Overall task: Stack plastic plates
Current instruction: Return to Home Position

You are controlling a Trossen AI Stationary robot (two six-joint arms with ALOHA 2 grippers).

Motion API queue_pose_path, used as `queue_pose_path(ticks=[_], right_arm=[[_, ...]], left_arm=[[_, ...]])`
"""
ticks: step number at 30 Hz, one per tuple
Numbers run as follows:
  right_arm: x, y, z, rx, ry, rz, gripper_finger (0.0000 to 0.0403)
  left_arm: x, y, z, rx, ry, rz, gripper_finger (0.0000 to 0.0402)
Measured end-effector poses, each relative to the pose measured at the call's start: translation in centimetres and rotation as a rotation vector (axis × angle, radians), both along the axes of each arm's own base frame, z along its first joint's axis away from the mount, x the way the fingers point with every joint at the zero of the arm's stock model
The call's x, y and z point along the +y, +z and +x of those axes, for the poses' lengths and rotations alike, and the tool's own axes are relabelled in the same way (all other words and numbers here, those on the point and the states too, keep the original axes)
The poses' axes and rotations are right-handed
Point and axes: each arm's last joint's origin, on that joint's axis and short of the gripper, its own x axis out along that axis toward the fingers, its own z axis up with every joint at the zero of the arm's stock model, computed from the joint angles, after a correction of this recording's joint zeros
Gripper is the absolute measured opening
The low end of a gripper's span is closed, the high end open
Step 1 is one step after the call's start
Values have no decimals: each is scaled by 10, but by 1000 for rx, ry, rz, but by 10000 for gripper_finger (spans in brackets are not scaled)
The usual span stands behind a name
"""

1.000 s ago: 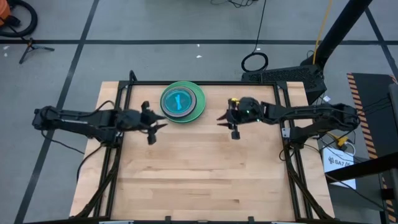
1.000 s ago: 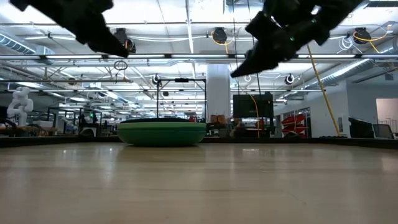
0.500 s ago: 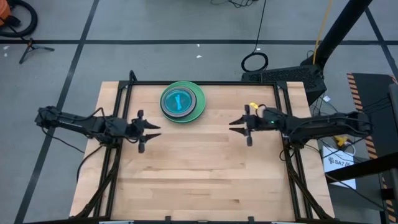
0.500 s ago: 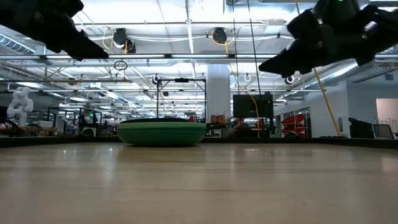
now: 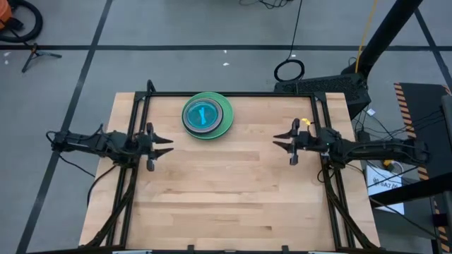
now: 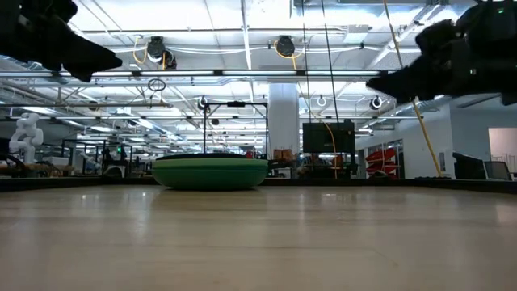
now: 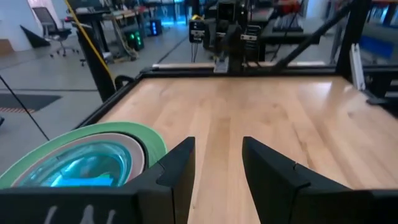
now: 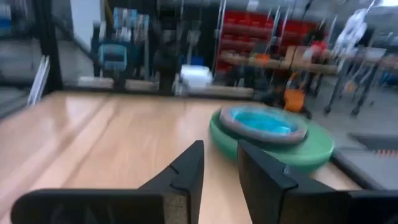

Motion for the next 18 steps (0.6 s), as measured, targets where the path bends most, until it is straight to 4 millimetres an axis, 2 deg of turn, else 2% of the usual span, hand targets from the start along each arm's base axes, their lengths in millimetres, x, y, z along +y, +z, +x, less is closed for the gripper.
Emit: queue_pose_path(ticks=[5,13,18], right_arm=[[1,9,-7,-86,-1,3,89],[5,13,-12,-119,103,-8,89],[6,17,-15,-149,105,-1,89]], left_arm=[[2,-6,-12,-79,2,-32,140],[1,-24,-7,-37,3,-74,140],[1,-25,-7,-34,-8,-73,140]])
